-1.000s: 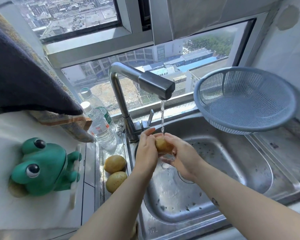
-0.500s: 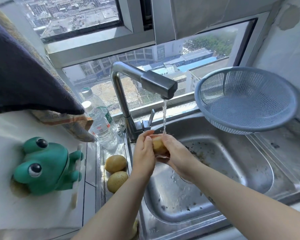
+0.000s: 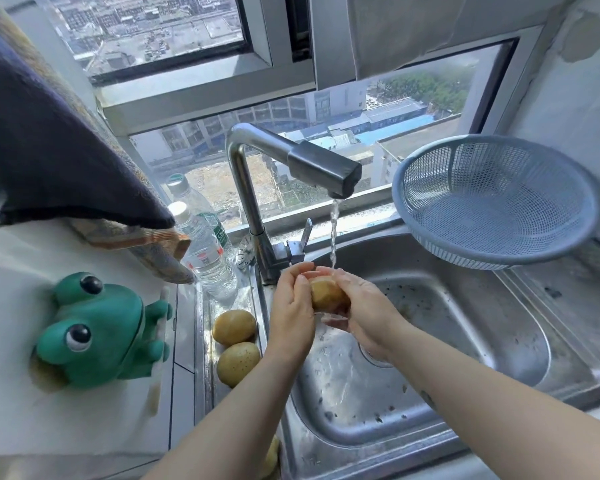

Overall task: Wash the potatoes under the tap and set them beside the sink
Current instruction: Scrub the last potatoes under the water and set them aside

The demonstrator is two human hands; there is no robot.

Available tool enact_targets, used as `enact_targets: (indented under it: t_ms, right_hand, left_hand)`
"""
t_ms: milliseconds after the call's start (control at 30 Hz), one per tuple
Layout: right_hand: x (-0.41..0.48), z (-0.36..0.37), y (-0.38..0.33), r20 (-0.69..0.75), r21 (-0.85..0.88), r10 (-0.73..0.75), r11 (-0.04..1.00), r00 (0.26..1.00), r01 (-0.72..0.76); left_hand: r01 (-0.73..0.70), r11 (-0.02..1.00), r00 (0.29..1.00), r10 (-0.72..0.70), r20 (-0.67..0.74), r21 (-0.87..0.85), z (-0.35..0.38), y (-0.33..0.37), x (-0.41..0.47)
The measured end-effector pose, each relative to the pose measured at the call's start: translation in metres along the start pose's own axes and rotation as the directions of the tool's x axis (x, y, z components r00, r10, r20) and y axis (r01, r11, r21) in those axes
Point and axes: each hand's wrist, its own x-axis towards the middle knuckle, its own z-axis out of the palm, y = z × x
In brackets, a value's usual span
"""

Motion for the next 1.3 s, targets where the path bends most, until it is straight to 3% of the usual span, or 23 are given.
enact_targets:
  t_ms: [100, 300, 600, 733, 1000, 1300]
  right_hand:
    - [0.001, -0.009, -0.002, 0.046, -0.023, 0.068, 0.997, 0.997, -0.067]
    - [0.008, -0.004, -0.013, 0.103, 0.236, 0.189, 0.949, 0.976, -0.209]
    - [0.012, 0.016, -0.034, 0.222, 0.109, 0.268, 0.949, 0.937, -0.297]
    - [0.009, 0.010, -0.036, 0.237, 0.103, 0.270, 0.948, 0.933, -0.301]
    - [0.011, -0.004, -0.039, 0.158, 0.290, 0.180, 0.932, 0.971, -0.220]
    - [0.022, 0.013, -0.039, 0.148, 0.205, 0.177, 0.957, 0.973, -0.205]
  left_hand:
    - [0.046, 0.998, 0.999, -0.047, -0.009, -0.035, -0.003, 0.002, 0.003]
    - [0.153, 0.981, 0.976, -0.169, -0.137, -0.122, -0.011, 0.009, 0.013]
    - [0.227, 0.962, 0.948, -0.254, -0.190, -0.155, -0.019, 0.010, 0.013]
    - [0.289, 0.943, 0.937, -0.314, -0.154, -0.165, -0.014, 0.010, 0.012]
    - [0.328, 0.925, 0.932, -0.350, -0.095, -0.191, 0.007, 0.022, 0.013]
    - [0.269, 0.941, 0.933, -0.308, -0.188, -0.207, -0.007, 0.028, 0.018]
